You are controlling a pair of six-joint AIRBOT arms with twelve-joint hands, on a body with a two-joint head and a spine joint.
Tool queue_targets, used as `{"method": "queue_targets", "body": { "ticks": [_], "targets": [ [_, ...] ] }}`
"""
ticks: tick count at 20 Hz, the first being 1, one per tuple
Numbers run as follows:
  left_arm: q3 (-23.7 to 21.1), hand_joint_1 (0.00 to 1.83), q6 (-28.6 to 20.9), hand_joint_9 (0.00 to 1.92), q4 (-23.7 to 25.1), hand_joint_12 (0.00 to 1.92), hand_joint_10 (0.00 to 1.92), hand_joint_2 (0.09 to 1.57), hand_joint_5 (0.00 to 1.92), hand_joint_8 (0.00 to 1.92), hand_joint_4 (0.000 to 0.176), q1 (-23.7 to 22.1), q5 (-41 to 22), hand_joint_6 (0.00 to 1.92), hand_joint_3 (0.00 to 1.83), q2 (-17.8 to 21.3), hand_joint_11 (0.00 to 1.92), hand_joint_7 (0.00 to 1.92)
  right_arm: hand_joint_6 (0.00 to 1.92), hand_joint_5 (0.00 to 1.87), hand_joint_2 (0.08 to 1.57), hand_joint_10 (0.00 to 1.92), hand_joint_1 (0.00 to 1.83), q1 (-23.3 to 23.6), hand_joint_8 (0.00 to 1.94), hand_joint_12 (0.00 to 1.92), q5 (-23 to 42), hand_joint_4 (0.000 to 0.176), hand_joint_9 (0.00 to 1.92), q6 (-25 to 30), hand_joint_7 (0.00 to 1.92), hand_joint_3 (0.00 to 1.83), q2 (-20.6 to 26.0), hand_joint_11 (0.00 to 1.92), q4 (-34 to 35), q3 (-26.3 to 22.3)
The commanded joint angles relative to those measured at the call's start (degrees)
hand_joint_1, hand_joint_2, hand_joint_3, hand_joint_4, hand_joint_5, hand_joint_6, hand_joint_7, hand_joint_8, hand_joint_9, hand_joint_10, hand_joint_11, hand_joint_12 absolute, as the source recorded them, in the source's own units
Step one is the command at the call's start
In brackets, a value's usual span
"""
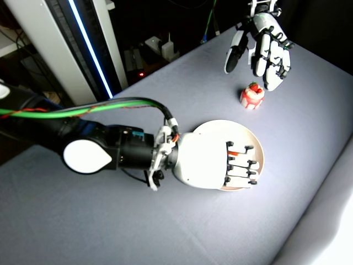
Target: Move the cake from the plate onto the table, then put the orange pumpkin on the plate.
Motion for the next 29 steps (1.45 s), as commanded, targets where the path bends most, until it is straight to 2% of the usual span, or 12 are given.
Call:
{"method": "queue_targets", "body": {
  "ticks": [1, 3, 5, 6, 7, 9, 13, 17, 21, 26, 28, 29],
  "targets": [
    [0.26, 0.90, -0.18, 0.42, -2.47, 0.98, 0.01, 1.04, 0.29, 0.00, 0.034, -0.59, -6.60, 0.00, 0.00, 0.02, 0.20, 0.31, 0.01, 0.04, 0.78, 0.00, 1.02, 0.53, 0.00, 0.76, 5.43, 0.175, 0.00, 0.17, 0.00, 0.00, 1.02, 0.00, 1.83, -0.40],
    [0.21, 0.96, -0.18, 0.50, -2.53, 1.01, 0.03, 1.02, 0.33, 0.01, 0.031, -0.60, -6.44, 0.01, 0.00, 0.02, 0.18, 0.35, 0.00, 0.07, 0.78, 0.00, 0.99, 0.53, 0.00, 0.91, 5.26, 0.176, 0.00, 0.17, 0.00, 0.00, 2.76, 0.00, 1.43, -1.74],
    [0.17, 0.99, -0.18, 0.53, -2.75, 1.02, 0.01, 1.02, 0.35, 0.00, 0.045, -0.43, -5.81, 0.00, 0.00, 0.02, 0.15, 0.41, 0.01, 0.05, 0.84, 0.00, 1.00, 0.54, 0.00, 0.07, 4.45, 0.161, 0.00, 0.00, 0.00, 0.01, 6.53, 0.00, 0.38, -4.49],
    [0.17, 0.97, -0.18, 0.51, -2.80, 1.08, 0.00, 0.99, 0.35, 0.00, 0.058, -0.43, -5.71, 0.00, 0.00, 0.04, 0.16, 0.38, 0.01, 0.03, 0.84, 0.00, 1.00, 0.54, 0.00, 0.01, 4.37, 0.151, 0.00, -0.01, 0.00, 0.01, 7.35, 0.00, 0.01, -5.12],
    [0.25, 0.94, -0.18, 0.52, -2.96, 1.09, 0.01, 0.96, 0.36, 0.00, 0.075, -0.41, -5.64, 0.00, 0.00, 0.06, 0.18, 0.35, 0.00, 0.02, 0.80, 0.00, 0.84, 0.54, 0.00, 0.00, 3.85, 0.171, 0.00, -0.34, 0.00, 0.00, 9.18, 0.00, -0.10, -6.56],
    [0.20, 0.96, -0.18, 0.52, -3.84, 1.10, 0.00, 0.96, 0.37, 0.00, 0.051, -0.11, -5.71, 0.00, 0.00, 0.44, 0.08, 0.35, 0.01, 0.04, 0.80, 0.00, 0.91, 0.54, 0.00, 0.00, 3.65, 0.176, 0.00, -1.23, 0.00, 0.00, 12.47, 0.00, -0.09, -9.13],
    [-0.39, 0.96, -0.18, 0.47, -7.74, 1.18, 0.00, 0.97, 0.35, 0.00, 0.081, 3.42, -7.35, 0.00, 0.00, 1.79, 0.08, 0.35, 0.01, 0.12, 0.80, 0.01, 0.99, 0.54, 0.00, 0.04, 4.09, 0.173, 0.03, -7.00, 0.00, 0.01, 17.80, 0.00, 4.95, -14.49],
    [-1.40, 0.96, -0.18, 0.45, -13.60, 1.28, 0.00, 0.95, 0.32, 0.00, 0.073, 7.67, -10.02, 0.00, 0.00, 3.55, 0.03, 0.34, 0.01, 0.18, 0.80, 0.01, 1.03, -0.88, 0.01, 0.07, 5.72, 0.176, 0.07, -17.07, 0.11, 0.00, 23.71, 0.10, 14.85, -18.79],
    [-1.72, 1.02, -0.18, 0.38, -19.35, 1.13, 0.00, 1.00, 0.23, 0.00, 0.026, 12.42, -13.00, 0.00, 0.00, 4.34, 0.00, 0.27, 0.00, 0.17, 0.88, 0.00, 1.21, -5.25, 0.00, 0.43, 8.96, 0.126, 0.14, -18.19, 0.16, 0.00, 26.87, 0.00, 20.79, -20.48],
    [-3.79, 1.06, -0.18, 0.37, -27.58, 1.19, 0.00, 1.01, 0.25, 0.00, 0.039, 19.66, -19.10, 0.00, 0.01, 6.38, 0.00, 0.25, 0.00, 0.22, 0.90, 0.01, 0.99, -9.06, 0.00, 0.62, 13.31, 0.103, 0.20, -25.56, 0.17, 0.00, 32.45, 0.00, 30.13, -24.96],
    [-4.60, 1.06, -0.18, 0.36, -32.16, 0.94, 0.00, 1.00, 0.21, 0.00, 0.012, 23.96, -23.22, 0.01, 0.00, 6.75, 0.00, 0.26, 0.00, 0.25, 0.93, 0.00, 0.97, -10.82, 0.00, 0.54, 17.02, 0.136, 0.21, -25.85, 0.20, 0.00, 33.34, 0.00, 33.07, -25.45],
    [-5.21, 1.06, -0.18, 0.35, -34.10, 0.76, 0.00, 1.01, 0.21, 0.00, 0.021, 26.08, -25.05, 0.00, 0.00, 7.16, 0.00, 0.26, 0.00, 0.27, 0.94, 0.01, 0.96, -11.68, 0.01, 0.62, 18.97, 0.153, 0.23, -25.86, 0.24, 0.00, 33.91, 0.00, 34.15, -25.92]
  ]
}}
